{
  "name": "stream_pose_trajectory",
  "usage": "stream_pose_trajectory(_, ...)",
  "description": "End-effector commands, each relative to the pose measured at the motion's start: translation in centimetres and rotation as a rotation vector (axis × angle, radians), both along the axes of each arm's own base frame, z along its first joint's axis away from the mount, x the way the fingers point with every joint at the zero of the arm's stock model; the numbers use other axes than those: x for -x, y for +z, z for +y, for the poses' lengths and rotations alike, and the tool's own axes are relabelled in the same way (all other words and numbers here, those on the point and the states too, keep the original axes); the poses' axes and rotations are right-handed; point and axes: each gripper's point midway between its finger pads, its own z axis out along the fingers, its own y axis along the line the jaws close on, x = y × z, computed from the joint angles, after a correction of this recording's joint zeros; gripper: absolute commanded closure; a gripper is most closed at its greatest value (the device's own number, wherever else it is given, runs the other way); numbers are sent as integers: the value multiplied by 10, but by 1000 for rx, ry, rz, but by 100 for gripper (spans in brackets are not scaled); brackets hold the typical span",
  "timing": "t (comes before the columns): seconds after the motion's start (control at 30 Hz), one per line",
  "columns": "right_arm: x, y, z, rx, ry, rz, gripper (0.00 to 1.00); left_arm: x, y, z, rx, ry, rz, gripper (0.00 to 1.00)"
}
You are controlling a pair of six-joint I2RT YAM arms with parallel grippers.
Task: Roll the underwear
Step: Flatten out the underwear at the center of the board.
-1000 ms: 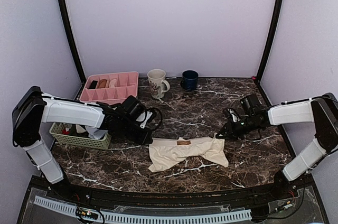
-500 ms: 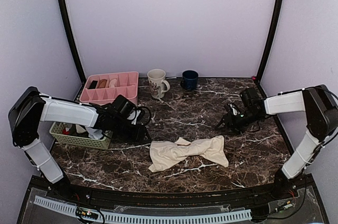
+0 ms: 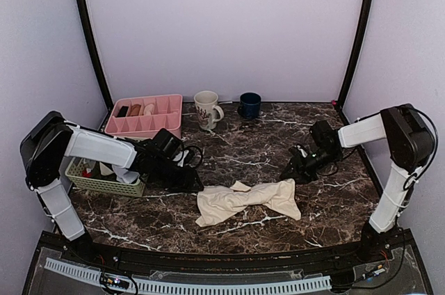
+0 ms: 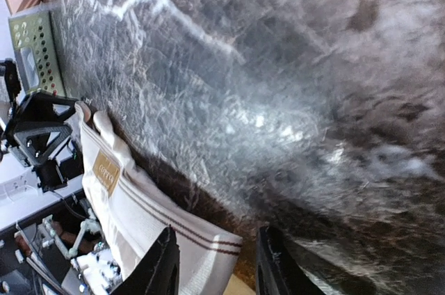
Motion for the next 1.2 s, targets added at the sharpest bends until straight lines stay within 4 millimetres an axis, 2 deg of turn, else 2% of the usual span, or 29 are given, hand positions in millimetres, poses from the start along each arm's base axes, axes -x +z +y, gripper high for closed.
stream_pose_trajectory(0.0,12,-9,3,-11,21,71,71,2,-4,-8,29,1,52,45)
stream_pose_trajectory(0.13,3,-2,6,-26,15,35,86,0,-9,-14,44,10,78,47)
stream_pose_trajectory(0.2,-4,5,8,-35,15,-1,93,0,-13,-17,57,14,97,53)
stream_pose_trajectory(0.27,-11,14,11,-49,22,-44,100,-2,-11,-19,68,27,95,66)
stream_pose_trajectory(0.4,-29,49,14,-85,28,-201,100,-19,11,-19,71,44,9,98)
stream_pose_trajectory(0.47,-41,74,14,-96,26,-312,100,-35,34,-14,61,65,-81,100)
stream_pose_trajectory(0.57,-61,126,11,-115,8,-532,100,-66,79,2,56,118,-232,100)
stream_pose_trajectory(0.63,-73,159,4,-114,-12,-660,100,-83,112,11,62,140,-330,100)
stream_pose_trajectory(0.7,-84,183,-4,-93,-28,-747,100,-105,151,27,61,170,-442,100)
stream_pose_trajectory(0.77,-94,208,-9,-82,-54,-838,100,-115,189,26,59,136,-561,100)
stream_pose_trajectory(0.87,-101,258,-10,-141,-107,-1006,100,-120,231,19,91,82,-675,100)
stream_pose_trajectory(0.97,-98,297,-12,-161,-116,-1108,100,-119,259,19,98,53,-745,100)
stream_pose_trajectory(1.07,-81,313,-12,-174,-95,-1143,100,-105,279,21,123,14,-790,100)
stream_pose_trajectory(1.17,-48,320,-8,-218,-77,-1144,100,-75,289,22,152,-43,-813,100)
